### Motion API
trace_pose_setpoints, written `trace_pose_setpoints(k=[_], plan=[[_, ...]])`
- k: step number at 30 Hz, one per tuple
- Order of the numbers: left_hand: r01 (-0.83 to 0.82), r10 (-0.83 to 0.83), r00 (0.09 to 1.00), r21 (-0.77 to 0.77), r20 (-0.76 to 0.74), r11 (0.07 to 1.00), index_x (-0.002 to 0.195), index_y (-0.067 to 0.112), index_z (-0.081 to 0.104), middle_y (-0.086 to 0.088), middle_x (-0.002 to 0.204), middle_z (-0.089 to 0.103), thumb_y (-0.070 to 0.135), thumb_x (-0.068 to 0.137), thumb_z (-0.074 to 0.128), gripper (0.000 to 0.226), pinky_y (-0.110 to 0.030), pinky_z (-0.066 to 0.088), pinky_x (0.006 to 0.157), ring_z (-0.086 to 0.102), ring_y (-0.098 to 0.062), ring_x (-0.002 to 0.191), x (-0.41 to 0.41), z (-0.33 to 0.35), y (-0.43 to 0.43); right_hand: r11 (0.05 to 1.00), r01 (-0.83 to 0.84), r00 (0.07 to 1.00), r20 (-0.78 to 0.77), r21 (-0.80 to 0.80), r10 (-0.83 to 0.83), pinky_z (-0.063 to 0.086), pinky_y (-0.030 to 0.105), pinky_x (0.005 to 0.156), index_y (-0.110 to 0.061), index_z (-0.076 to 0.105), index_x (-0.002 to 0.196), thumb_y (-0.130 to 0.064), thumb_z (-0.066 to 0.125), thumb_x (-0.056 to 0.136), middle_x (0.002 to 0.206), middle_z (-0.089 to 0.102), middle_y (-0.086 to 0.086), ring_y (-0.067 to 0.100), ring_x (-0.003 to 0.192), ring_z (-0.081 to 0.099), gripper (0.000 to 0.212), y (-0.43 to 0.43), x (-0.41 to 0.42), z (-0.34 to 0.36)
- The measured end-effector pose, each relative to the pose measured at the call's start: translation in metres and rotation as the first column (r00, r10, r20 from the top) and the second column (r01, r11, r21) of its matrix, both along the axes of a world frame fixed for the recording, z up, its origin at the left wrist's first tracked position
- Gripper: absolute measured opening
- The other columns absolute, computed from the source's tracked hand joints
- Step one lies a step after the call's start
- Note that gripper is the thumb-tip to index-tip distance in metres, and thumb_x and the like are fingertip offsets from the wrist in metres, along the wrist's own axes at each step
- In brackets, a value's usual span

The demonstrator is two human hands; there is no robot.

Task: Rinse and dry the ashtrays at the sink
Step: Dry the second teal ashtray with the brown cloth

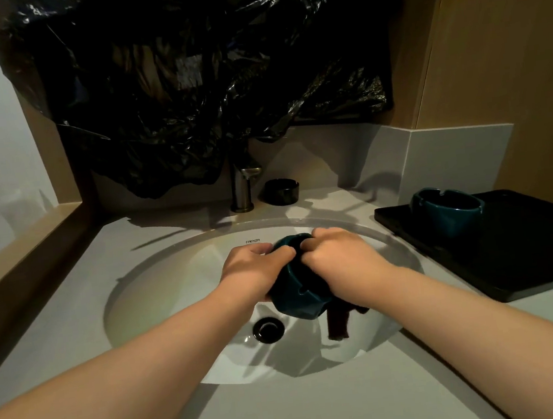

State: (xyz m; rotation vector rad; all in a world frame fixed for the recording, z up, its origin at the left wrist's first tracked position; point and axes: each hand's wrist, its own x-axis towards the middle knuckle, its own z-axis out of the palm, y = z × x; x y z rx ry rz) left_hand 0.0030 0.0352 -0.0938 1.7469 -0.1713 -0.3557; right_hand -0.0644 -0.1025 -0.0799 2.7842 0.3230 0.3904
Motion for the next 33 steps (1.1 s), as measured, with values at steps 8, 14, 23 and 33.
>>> trace_pose_setpoints(k=[8, 14, 23, 33], plan=[[0.022, -0.031, 0.994, 0.085, 0.107, 0.996, 0.118, 0.03, 0.063, 0.002, 0.106, 0.06, 0.035, 0.08, 0.072, 0.04, -0.037, 0.057, 0.085, 0.063, -0.022, 0.094, -0.002, -0.002, 0.001, 0.789, 0.314, 0.882, -0.47, 0.528, -0.036, 0.049, 0.026, 0.062, -0.025, 0.062, 0.071, -0.007, 0.062, 0.08, 0.073, 0.061, -0.003, 0.016, 0.073, 0.06, 0.02, 0.002, -0.014, 0.013], [0.0, -0.003, 0.995, 0.036, 0.102, 0.999, 0.122, 0.026, 0.063, -0.003, 0.106, 0.067, 0.037, 0.082, 0.071, 0.043, -0.036, 0.059, 0.077, 0.066, -0.022, 0.086, 0.002, 0.002, 0.005, 0.943, 0.124, 0.99, -0.105, 0.31, -0.096, 0.048, 0.029, 0.08, -0.025, 0.068, 0.109, -0.004, 0.055, 0.082, 0.108, 0.064, -0.008, 0.014, 0.1, 0.051, 0.037, -0.001, -0.012, 0.01], [-0.013, -0.016, 0.971, 0.117, 0.239, 0.993, 0.122, 0.039, 0.059, 0.007, 0.112, 0.056, 0.036, 0.079, 0.073, 0.046, -0.031, 0.055, 0.08, 0.061, -0.019, 0.094, -0.001, 0.006, 0.005, 0.92, 0.286, 0.905, -0.391, 0.268, -0.167, 0.043, 0.029, 0.056, -0.012, 0.055, 0.077, -0.006, 0.053, 0.08, 0.075, 0.057, 0.008, 0.023, 0.071, 0.054, 0.007, 0.021, -0.008, 0.012], [-0.063, 0.056, 0.973, 0.024, 0.226, 0.998, 0.111, 0.036, 0.064, 0.001, 0.109, 0.064, 0.04, 0.08, 0.07, 0.032, -0.03, 0.053, 0.079, 0.063, -0.019, 0.095, 0.003, 0.006, 0.006, -0.232, 0.41, 0.909, -0.374, 0.882, 0.182, 0.053, 0.03, 0.075, -0.008, 0.068, 0.088, 0.004, 0.056, 0.087, 0.081, 0.07, 0.01, 0.021, 0.076, 0.067, 0.017, 0.016, -0.005, 0.012]])
